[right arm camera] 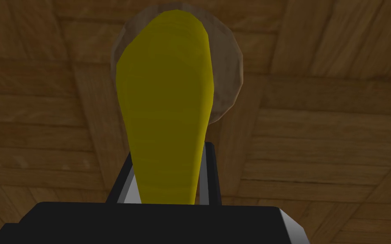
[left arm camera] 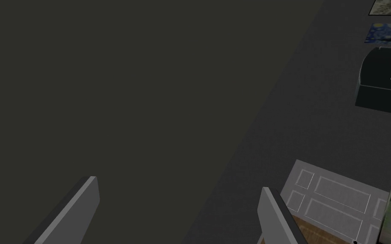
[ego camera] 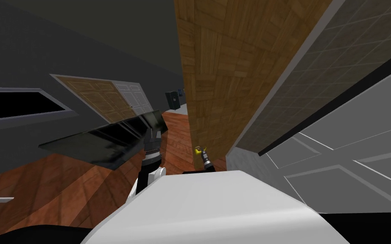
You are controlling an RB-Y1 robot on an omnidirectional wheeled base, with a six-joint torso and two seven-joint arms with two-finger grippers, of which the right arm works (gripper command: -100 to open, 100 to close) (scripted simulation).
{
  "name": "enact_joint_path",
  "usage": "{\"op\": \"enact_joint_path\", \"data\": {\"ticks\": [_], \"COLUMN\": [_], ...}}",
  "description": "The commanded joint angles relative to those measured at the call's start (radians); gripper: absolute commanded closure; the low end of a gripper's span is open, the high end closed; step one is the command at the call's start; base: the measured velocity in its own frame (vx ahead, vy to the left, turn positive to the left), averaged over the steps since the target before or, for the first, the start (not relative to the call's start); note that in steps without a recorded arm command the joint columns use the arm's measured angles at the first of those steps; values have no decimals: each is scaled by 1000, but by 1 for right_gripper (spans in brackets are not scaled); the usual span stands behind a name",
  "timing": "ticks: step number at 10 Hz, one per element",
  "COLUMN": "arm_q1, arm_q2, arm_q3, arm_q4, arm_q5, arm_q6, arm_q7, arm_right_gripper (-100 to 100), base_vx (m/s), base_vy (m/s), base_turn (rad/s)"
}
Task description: Push the door open
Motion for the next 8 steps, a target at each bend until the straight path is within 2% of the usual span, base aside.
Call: {"op": "enact_joint_path", "data": {"ticks": [1, 3, 4, 6, 8], "arm_q1": [1, -3, -5, -10, -13], "arm_q2": [-21, -31, -29, -12, 20], "arm_q3": [-16, -40, -53, -78, -98], "arm_q4": [-9, -8, -7, -6, -5], "arm_q5": [-8, -20, -26, -39, -49], "arm_q6": [0, -2, -3, -6, -7], "arm_q7": [1, 4, 5, 8, 11], "arm_right_gripper": [100, 100, 100, 100, 100], "base_vx": [98, 158, 195, 208, 176], "base_vy": [126, 155, 168, 143, 131], "base_turn": [-60, -76, -72, -90, -68]}}
